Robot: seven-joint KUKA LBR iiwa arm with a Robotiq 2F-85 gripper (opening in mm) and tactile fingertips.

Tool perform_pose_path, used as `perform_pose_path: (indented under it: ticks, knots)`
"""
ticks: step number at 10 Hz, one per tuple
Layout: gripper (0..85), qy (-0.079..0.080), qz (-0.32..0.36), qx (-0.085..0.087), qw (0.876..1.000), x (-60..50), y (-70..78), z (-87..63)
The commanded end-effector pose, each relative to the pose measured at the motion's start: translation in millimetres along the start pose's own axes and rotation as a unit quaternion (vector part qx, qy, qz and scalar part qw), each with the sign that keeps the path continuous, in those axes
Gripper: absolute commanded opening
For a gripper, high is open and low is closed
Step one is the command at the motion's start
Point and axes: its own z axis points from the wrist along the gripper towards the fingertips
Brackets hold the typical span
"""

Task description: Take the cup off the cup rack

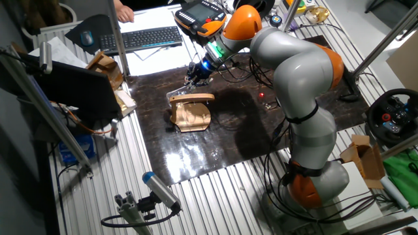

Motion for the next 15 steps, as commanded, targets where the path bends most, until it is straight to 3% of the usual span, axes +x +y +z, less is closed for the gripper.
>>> perform_pose_path:
  ticks: [1, 11, 15]
  knots:
    - [2.0, -0.001, -0.001, -0.001, 1.0, 0.2, -0.1, -0.1]
    - [2.0, 0.005, -0.028, -0.008, 1.0, 14.8, -1.8, -10.9]
    - [2.0, 0.017, -0.014, -0.012, 1.0, 16.3, -1.5, -15.4]
